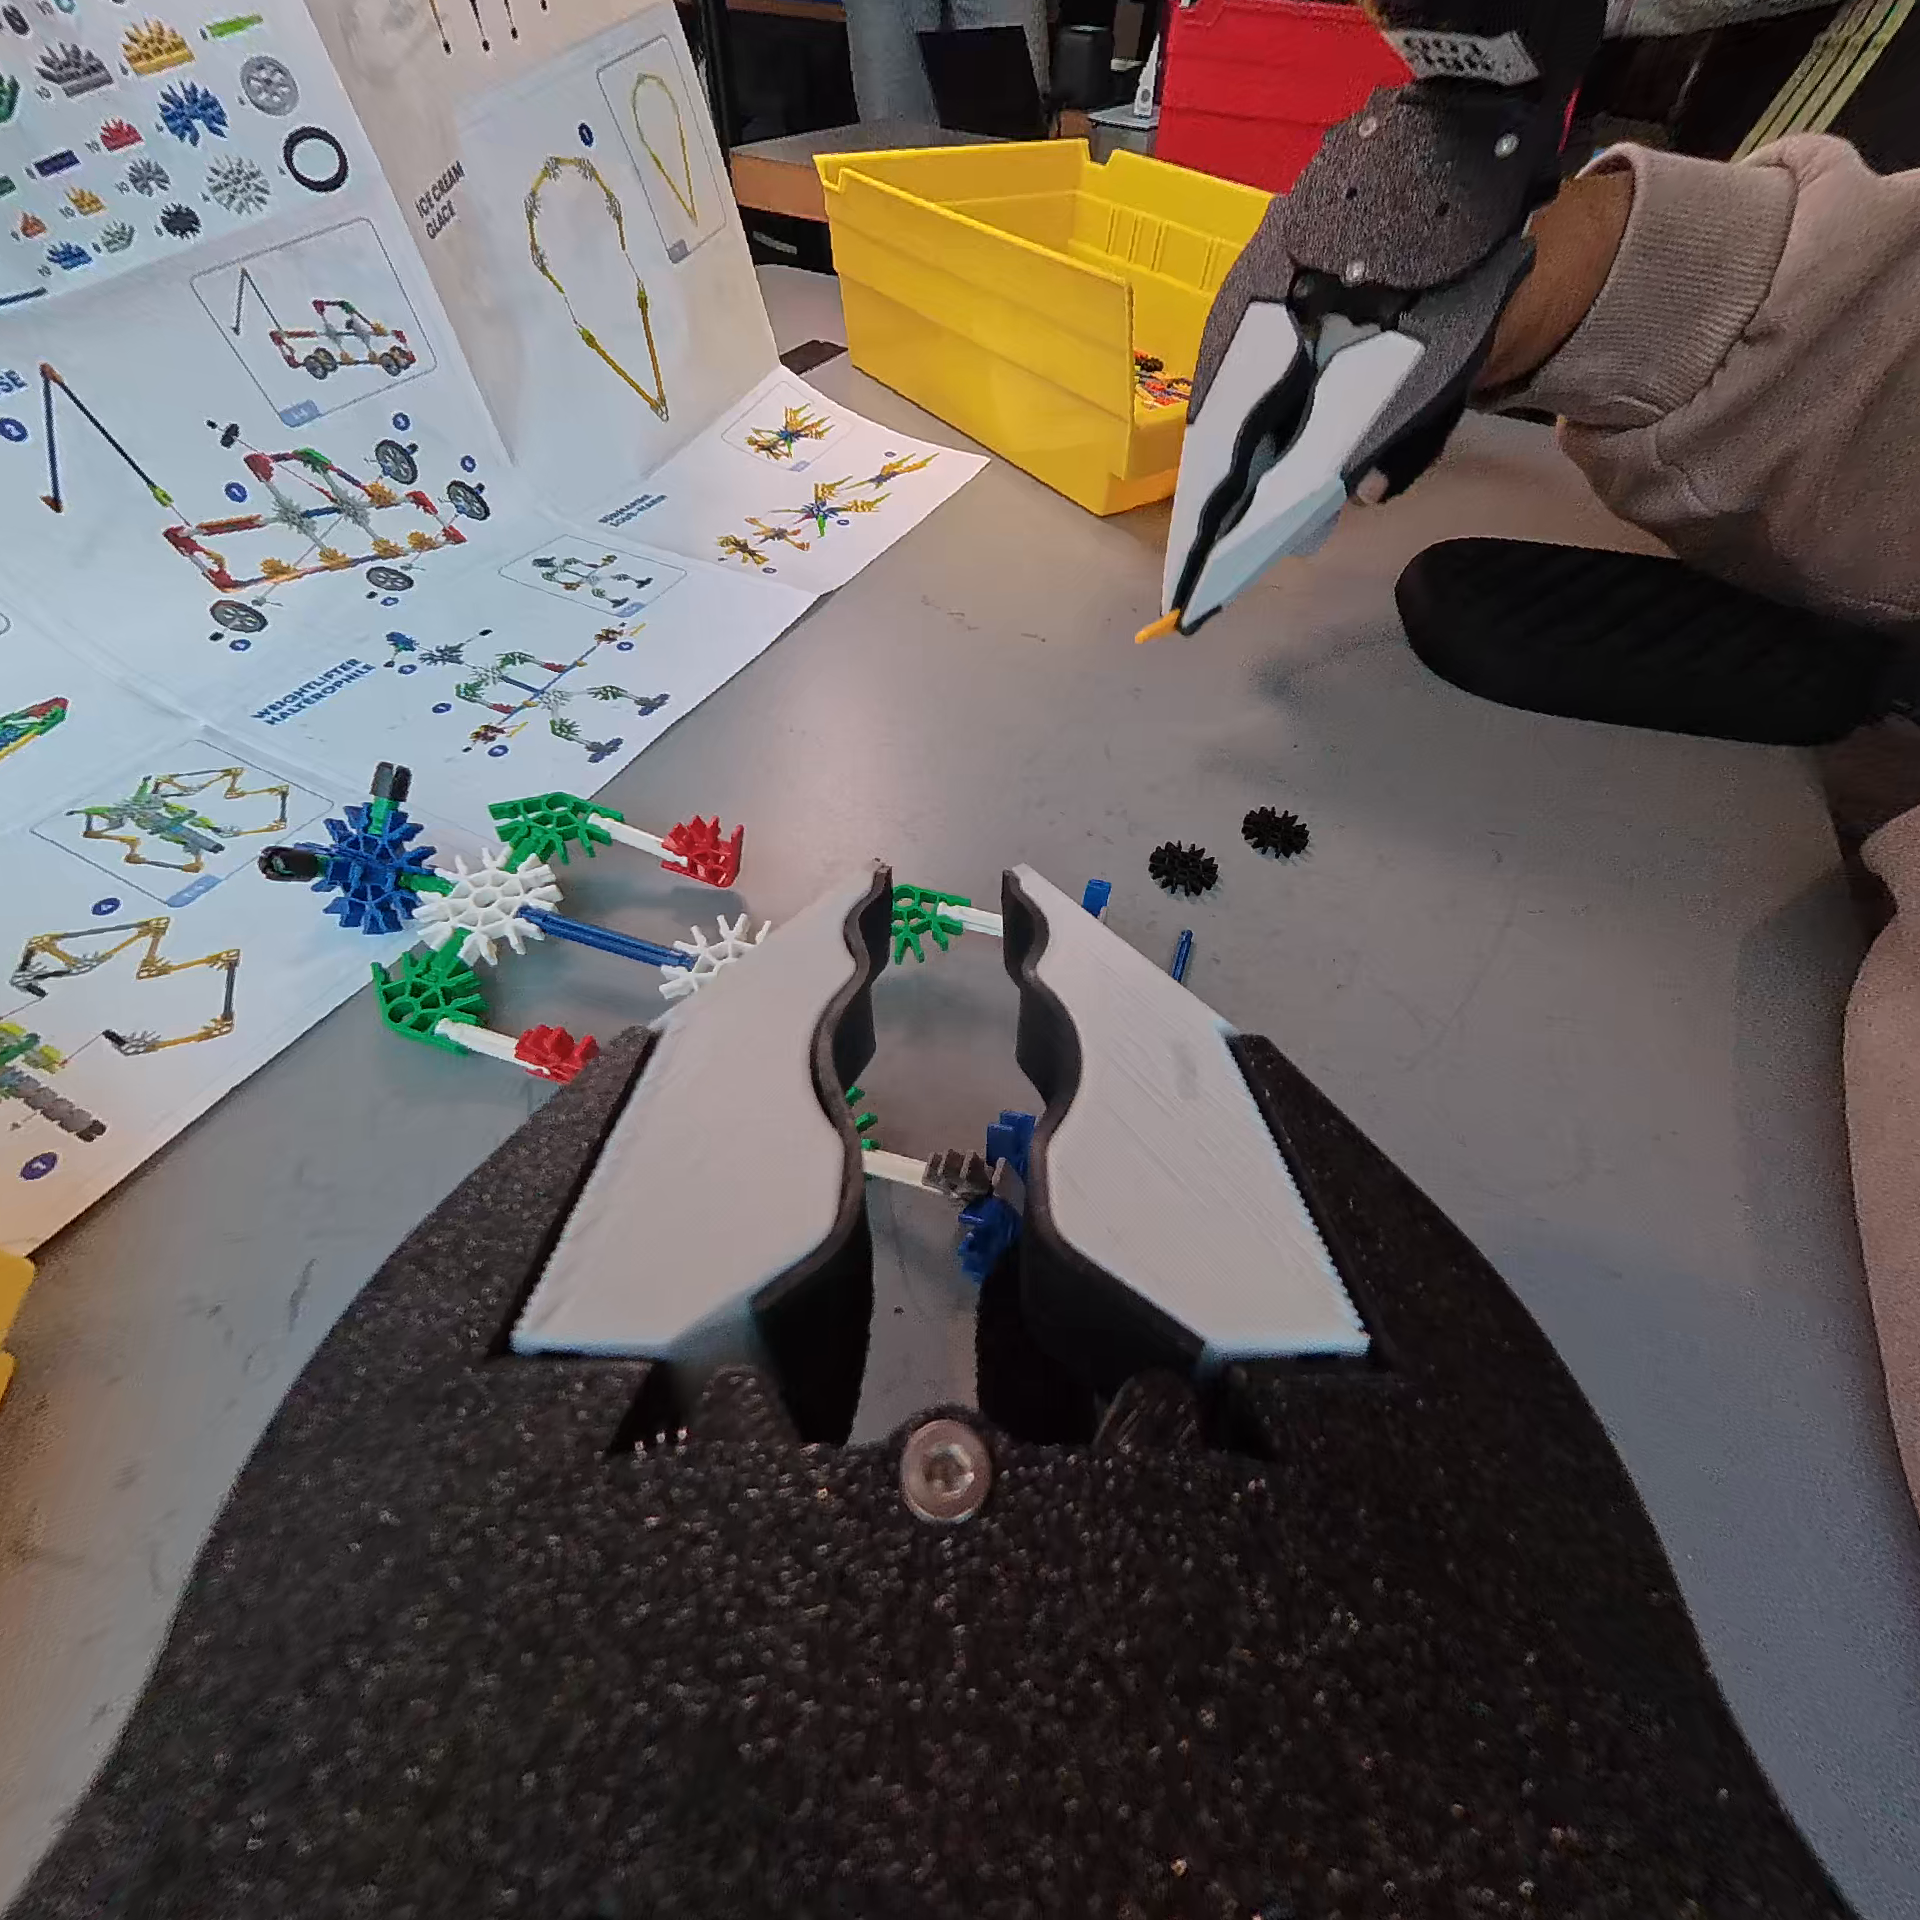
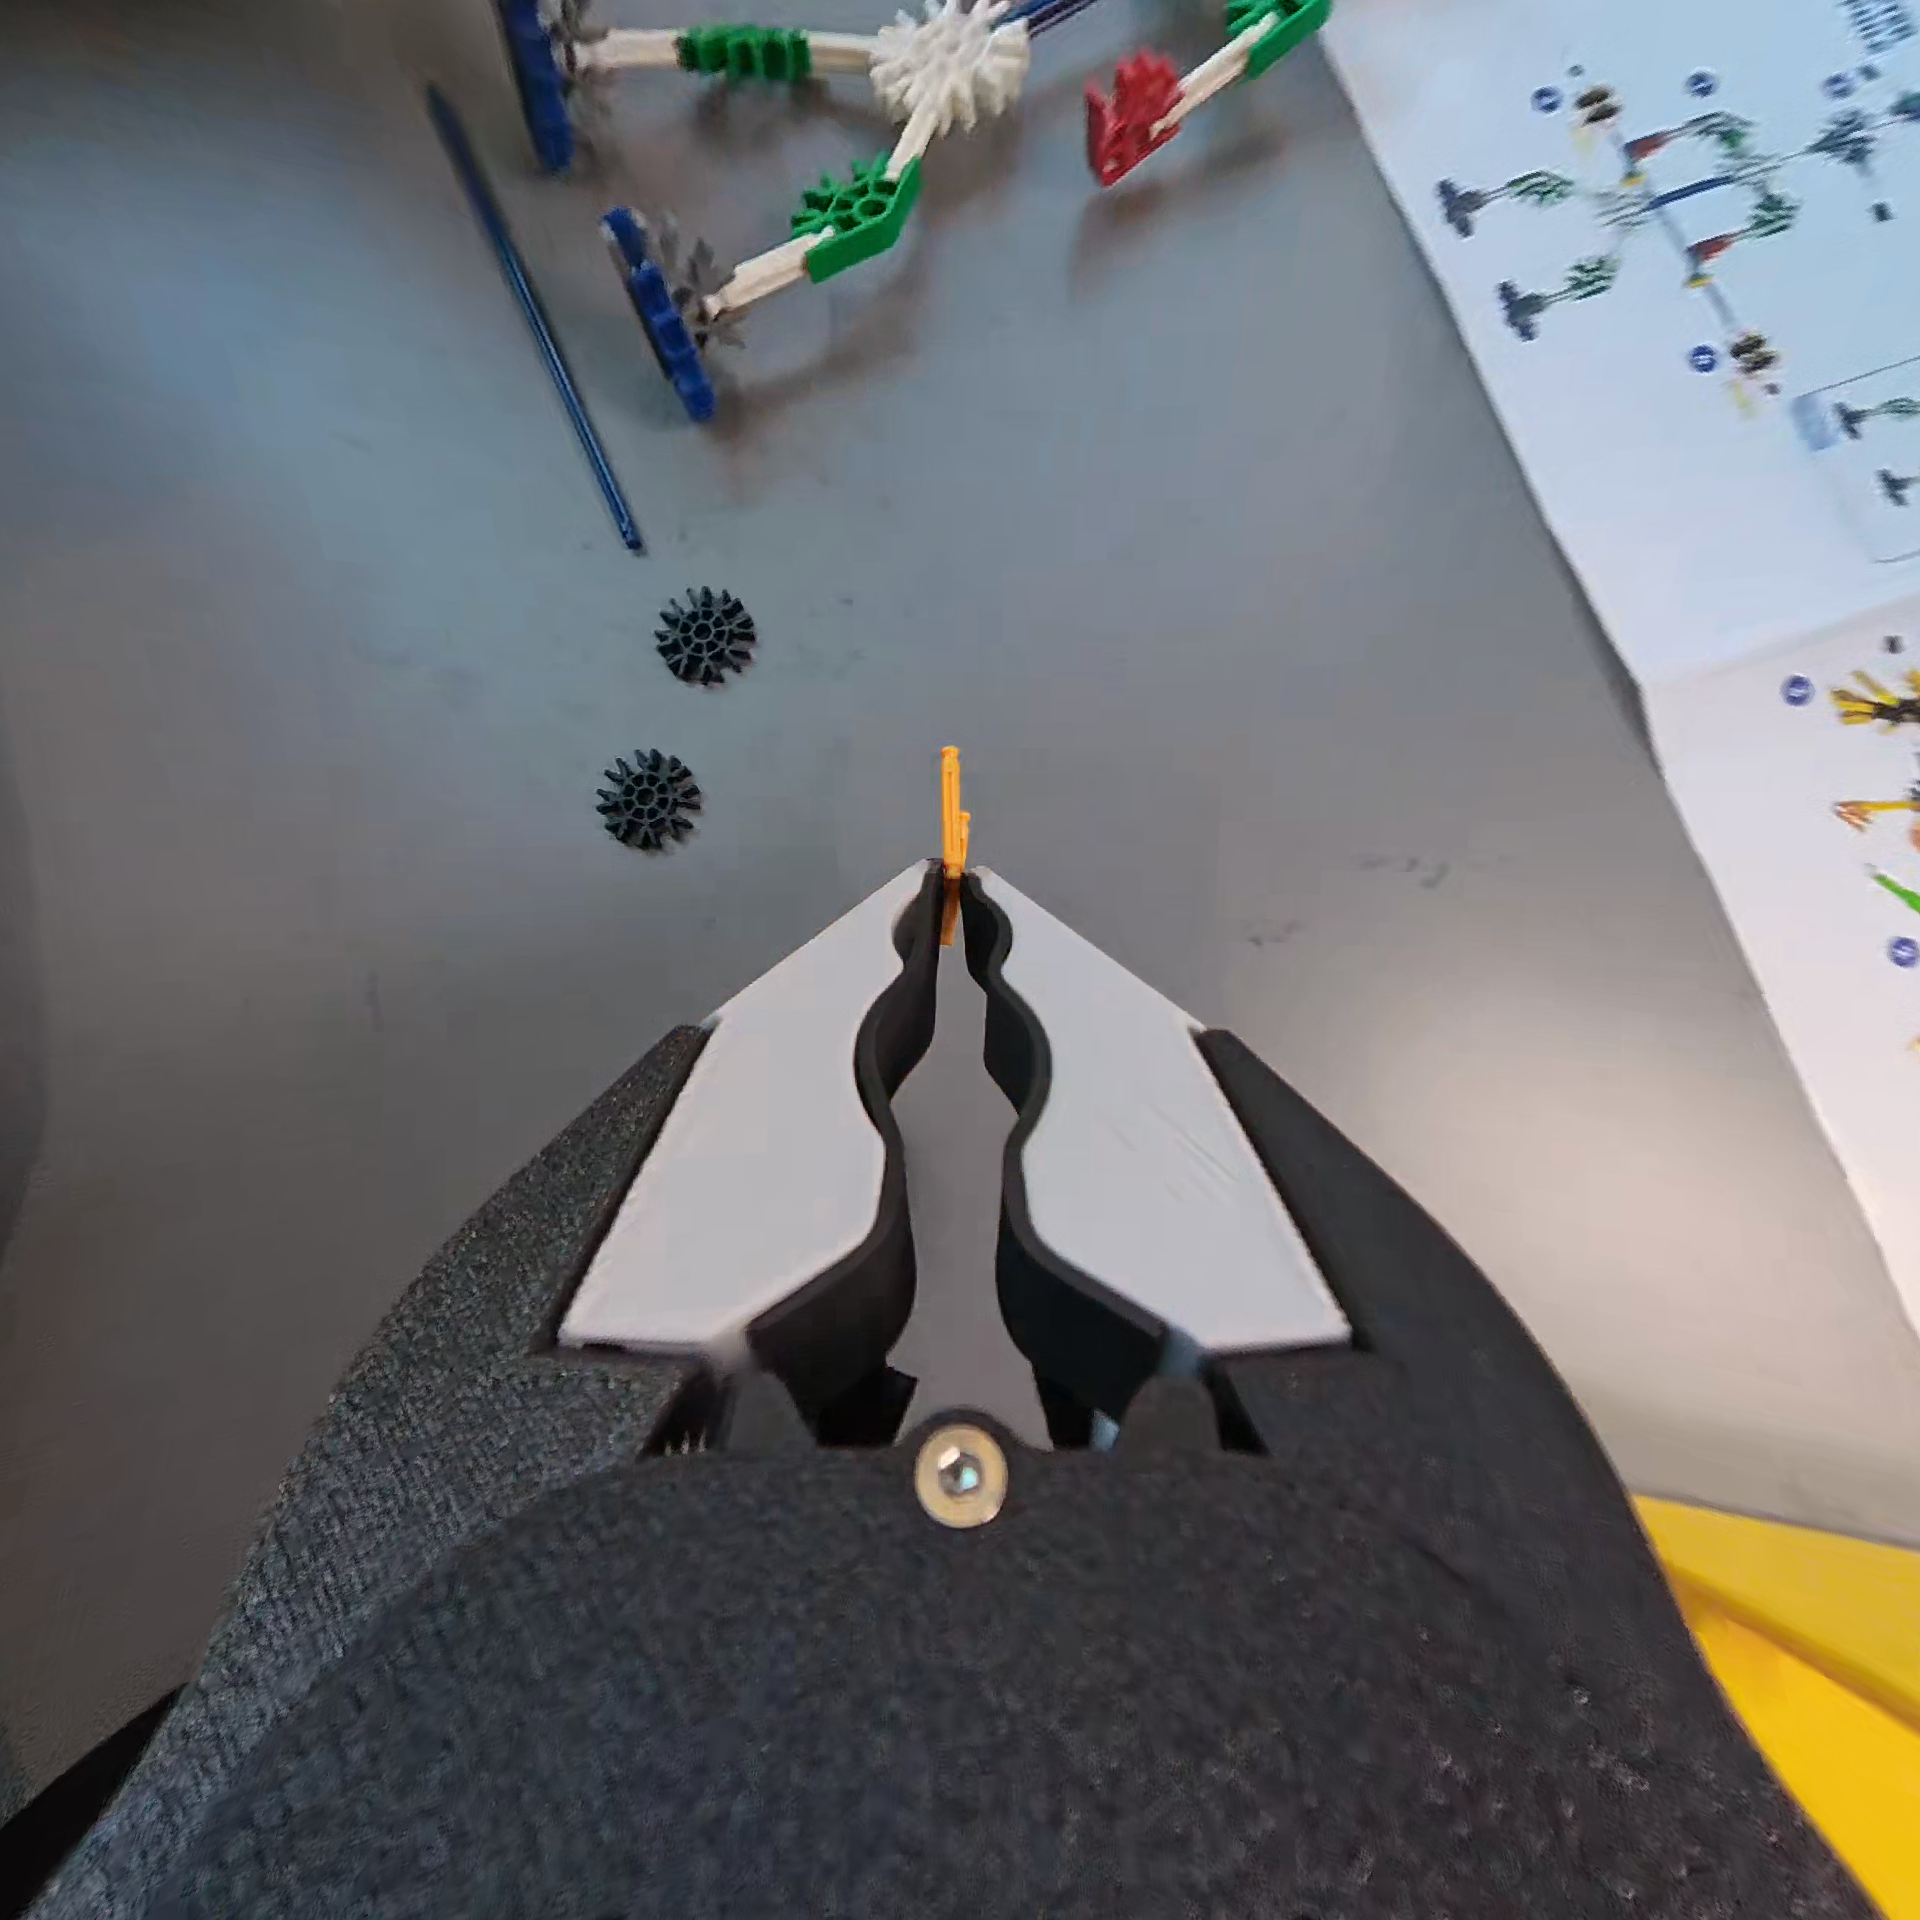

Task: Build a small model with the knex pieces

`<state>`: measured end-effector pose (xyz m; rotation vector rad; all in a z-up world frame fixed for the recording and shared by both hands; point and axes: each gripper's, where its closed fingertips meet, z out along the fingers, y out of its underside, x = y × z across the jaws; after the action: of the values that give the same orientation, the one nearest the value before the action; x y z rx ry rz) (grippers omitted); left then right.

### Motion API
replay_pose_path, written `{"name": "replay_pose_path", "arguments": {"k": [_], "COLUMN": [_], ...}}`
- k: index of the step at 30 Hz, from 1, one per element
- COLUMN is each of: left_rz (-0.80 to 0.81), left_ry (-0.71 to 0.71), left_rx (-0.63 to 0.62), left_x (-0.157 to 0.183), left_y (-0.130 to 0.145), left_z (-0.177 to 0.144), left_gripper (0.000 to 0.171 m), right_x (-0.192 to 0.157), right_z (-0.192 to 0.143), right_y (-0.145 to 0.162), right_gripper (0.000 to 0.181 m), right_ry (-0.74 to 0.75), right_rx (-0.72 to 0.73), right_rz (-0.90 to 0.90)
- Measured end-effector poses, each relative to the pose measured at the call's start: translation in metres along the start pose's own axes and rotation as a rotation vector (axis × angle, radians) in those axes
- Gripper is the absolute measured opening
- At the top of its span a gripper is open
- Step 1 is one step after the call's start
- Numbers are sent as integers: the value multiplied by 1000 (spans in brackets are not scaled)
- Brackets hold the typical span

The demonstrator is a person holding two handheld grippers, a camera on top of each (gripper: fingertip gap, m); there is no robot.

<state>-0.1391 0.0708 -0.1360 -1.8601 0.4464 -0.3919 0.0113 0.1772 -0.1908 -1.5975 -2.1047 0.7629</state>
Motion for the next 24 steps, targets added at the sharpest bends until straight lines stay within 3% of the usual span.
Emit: {"name": "replay_pose_path", "arguments": {"k": [5, 15, 19, 24], "left_rz": [20, -1, -2, -11], "left_ry": [-32, -33, -39, -56], "left_rx": [-11, -14, -17, -9], "left_x": [-5, -8, -10, -14], "left_y": [2, 4, 6, 6], "left_z": [-1, -1, 0, -1], "left_gripper": [19, 19, 19, 19], "right_x": [-17, -17, -10, 21], "right_z": [24, 33, 18, -32], "right_y": [-1, 4, -12, -46], "right_gripper": [1, 8, 11, 11], "right_ry": [-27, -26, -13, 93], "right_rx": [-59, -112, -17, 185], "right_rz": [-76, -86, -49, 3]}}
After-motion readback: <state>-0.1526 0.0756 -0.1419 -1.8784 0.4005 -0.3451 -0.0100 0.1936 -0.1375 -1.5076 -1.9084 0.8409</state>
